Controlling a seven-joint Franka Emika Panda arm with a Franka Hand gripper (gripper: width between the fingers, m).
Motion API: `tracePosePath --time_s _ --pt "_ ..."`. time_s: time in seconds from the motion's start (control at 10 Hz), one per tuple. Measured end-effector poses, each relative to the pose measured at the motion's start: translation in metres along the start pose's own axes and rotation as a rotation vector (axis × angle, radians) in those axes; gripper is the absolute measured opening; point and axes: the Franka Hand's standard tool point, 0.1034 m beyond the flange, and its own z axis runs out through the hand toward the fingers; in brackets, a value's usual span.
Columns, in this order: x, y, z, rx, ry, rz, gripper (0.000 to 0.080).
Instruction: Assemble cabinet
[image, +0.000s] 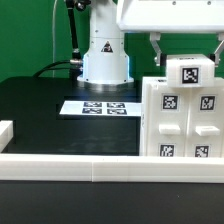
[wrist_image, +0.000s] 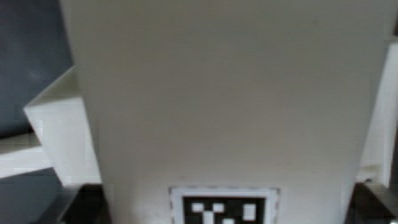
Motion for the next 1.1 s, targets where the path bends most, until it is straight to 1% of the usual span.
tracePosePath --time_s 0.3,0.5,0.7,1.1 --pt "0.000 0.000 -0.001 0.000 -0.003 0.254 0.0555" --pt "-0.003 -0.001 -0.001 -0.006 -0.015 0.434 0.0555" --pt "-0.009 -0.005 -0.001 -0.015 -0.033 0.665 0.0555" --pt "-0.011 -0.006 -0.001 -0.022 -0.033 1.113 0.0555"
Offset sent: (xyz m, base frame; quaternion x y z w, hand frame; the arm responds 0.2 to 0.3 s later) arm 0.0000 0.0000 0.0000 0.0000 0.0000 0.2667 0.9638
